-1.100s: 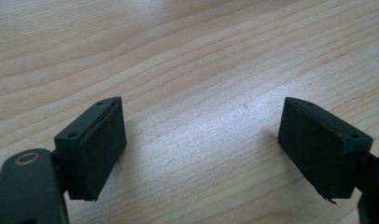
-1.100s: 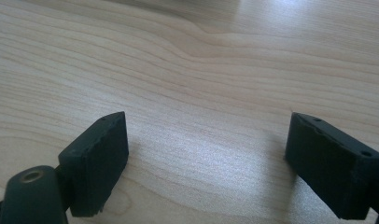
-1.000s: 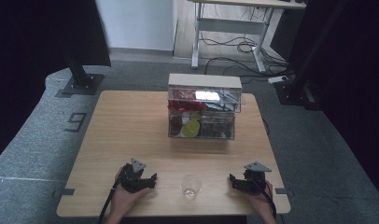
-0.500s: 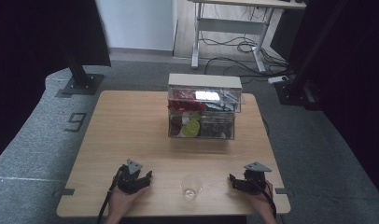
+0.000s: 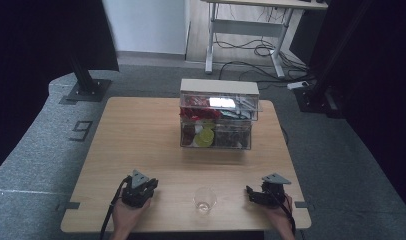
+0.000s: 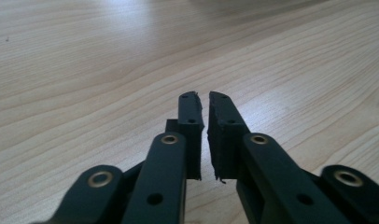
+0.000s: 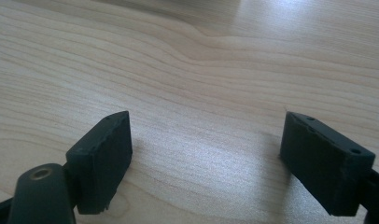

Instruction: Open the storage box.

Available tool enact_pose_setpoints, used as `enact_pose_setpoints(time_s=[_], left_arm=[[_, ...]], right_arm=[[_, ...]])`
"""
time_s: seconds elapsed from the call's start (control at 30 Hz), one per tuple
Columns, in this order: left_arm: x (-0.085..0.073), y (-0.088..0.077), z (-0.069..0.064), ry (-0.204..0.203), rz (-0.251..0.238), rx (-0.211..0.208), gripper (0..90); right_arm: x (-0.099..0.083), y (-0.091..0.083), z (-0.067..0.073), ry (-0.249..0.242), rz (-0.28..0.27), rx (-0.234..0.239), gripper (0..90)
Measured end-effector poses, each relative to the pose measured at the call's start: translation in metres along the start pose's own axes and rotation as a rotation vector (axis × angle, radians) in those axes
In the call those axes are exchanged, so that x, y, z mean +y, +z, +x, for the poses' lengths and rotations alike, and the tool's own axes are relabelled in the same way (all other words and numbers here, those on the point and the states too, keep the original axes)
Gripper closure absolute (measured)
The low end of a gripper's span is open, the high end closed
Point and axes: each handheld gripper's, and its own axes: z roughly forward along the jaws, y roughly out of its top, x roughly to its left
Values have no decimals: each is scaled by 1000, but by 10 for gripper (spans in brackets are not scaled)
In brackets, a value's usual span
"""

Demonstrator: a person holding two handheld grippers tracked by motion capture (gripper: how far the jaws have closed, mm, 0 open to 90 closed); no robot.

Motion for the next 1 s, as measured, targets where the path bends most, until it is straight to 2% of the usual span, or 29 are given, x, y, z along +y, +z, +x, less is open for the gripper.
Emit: enact_pose_setpoints(time_s=[0.3, 0.6, 0.8, 1.0], left_arm=[[8, -3, 0, -26, -37, -43, 896], [25, 4, -9, -7, -56, -68, 900], [35, 16, -18, 20, -45, -92, 900], [40, 23, -20, 20, -38, -106, 900]], right_arm=[[0, 0, 0, 4, -1, -7, 177], [2, 2, -1, 6, 0, -7, 176], [2, 3, -1, 9, -1, -9, 174], [3, 4, 0, 13, -1, -13, 173]])
